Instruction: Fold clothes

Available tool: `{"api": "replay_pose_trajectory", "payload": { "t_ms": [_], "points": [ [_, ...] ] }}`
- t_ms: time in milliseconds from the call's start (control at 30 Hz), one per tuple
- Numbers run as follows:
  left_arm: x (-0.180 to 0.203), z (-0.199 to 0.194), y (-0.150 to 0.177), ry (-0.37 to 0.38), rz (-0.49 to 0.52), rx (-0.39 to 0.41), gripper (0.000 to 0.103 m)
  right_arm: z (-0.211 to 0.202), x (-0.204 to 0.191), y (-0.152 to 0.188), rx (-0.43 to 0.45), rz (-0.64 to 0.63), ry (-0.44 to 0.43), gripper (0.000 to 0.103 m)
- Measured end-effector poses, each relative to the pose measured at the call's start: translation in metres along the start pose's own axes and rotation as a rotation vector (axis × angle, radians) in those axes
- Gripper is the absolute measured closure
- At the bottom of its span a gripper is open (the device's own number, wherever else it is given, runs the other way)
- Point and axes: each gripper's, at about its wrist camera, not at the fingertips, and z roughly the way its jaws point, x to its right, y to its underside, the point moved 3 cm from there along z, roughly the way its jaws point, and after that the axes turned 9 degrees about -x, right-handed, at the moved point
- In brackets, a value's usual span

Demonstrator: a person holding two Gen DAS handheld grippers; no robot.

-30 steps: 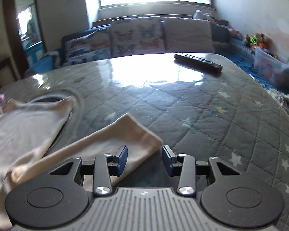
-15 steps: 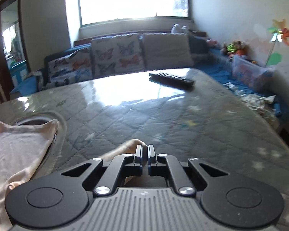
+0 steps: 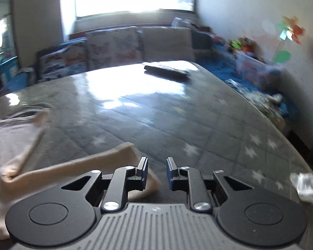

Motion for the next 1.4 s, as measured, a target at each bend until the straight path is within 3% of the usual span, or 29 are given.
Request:
{"api": "replay_pose_trajectory", "payload": {
  "t_ms": [300,433,600,767,900,967,1067,1233,1400],
  "points": [
    [0.001,0.0,0.003,0.022,0.001,-0.001,0.052,-0.016,-0.116,-0.004,-0.025,-0.276,-0.336,0.084],
    [0.001,-0.001,0.005,0.032,0.0,0.0,0.052,-0.014,-0.163,-0.003,-0.051,-0.377,-0.431,0.084],
    [0.001,-0.003,0.008,0.05,-0.004,0.002,0.052,0.001,-0.196,0.003,-0.089,-0.462,-0.457,0.084],
    [0.002,-0.009,0.011,0.069,0.003,0.002,0.052,0.02,-0.194,0.007,-0.119,-0.474,-0.423,0.084],
    [-0.001,-0.022,0.013,0.058,0.006,0.03,0.052,0.01,-0.19,0.004,-0.102,-0.467,-0.433,0.083],
    [-0.008,-0.029,0.013,0.037,-0.007,0.047,0.052,-0.002,-0.19,0.008,-0.093,-0.492,-0.454,0.082],
    [-0.023,-0.034,0.016,-0.012,-0.041,0.051,0.052,-0.018,-0.193,0.017,-0.084,-0.543,-0.491,0.069],
    [-0.042,-0.033,0.028,-0.078,-0.093,0.02,0.052,-0.037,-0.213,0.04,-0.093,-0.625,-0.574,0.068],
    [-0.039,-0.029,0.041,-0.122,-0.063,-0.007,0.052,-0.045,-0.233,0.064,-0.116,-0.706,-0.624,0.068]
  ]
}}
